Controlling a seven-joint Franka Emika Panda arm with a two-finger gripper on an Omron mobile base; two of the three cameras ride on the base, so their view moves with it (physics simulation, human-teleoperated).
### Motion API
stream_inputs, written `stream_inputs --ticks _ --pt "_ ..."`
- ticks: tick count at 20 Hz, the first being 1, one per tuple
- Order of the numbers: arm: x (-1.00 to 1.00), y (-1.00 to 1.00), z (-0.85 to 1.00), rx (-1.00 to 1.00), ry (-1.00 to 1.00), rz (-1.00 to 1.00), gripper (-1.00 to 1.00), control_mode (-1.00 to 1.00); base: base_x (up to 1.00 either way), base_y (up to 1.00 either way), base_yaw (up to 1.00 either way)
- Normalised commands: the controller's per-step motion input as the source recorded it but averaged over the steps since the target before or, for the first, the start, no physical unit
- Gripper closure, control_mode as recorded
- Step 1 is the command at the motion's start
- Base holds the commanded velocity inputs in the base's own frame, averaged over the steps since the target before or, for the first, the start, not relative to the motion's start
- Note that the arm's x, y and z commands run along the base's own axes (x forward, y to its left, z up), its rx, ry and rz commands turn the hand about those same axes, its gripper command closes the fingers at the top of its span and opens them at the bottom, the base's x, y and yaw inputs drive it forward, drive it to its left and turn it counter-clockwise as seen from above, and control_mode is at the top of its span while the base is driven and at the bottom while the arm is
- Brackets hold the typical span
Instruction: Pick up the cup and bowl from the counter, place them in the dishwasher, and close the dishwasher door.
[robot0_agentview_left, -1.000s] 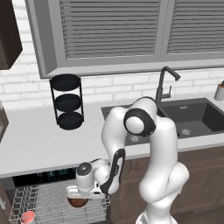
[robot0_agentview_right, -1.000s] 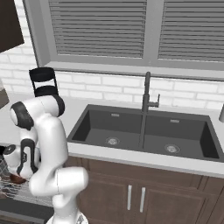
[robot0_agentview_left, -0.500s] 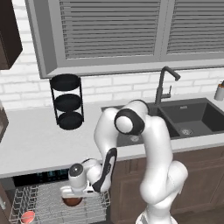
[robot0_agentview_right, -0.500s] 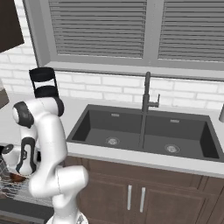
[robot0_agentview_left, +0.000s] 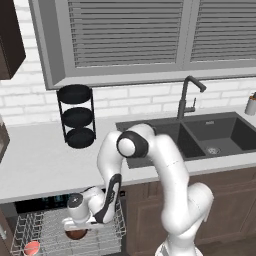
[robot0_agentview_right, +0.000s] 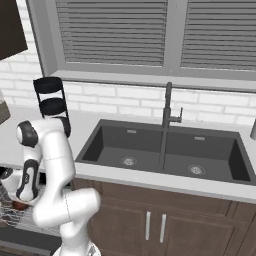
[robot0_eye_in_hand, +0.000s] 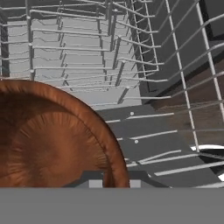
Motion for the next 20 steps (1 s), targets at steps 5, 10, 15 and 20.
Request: stream_inputs --ticks 5,10,15,20 --pt "0.25 0.34 -0.54 -0.06 0.04 0.00 1.00 -1.00 0.00 0.00 0.00" --pt "0.11 0.34 -0.34 -0.03 0.02 0.00 1.00 -1.00 0.00 0.00 0.00" --pt "0.00 0.23 -0.10 0.00 0.00 0.00 1.00 -1.00 0.00 0.00 0.00" --pt "-0.11 0.13 -0.14 0.00 0.03 0.00 1.00 -1.00 0.00 0.00 0.00"
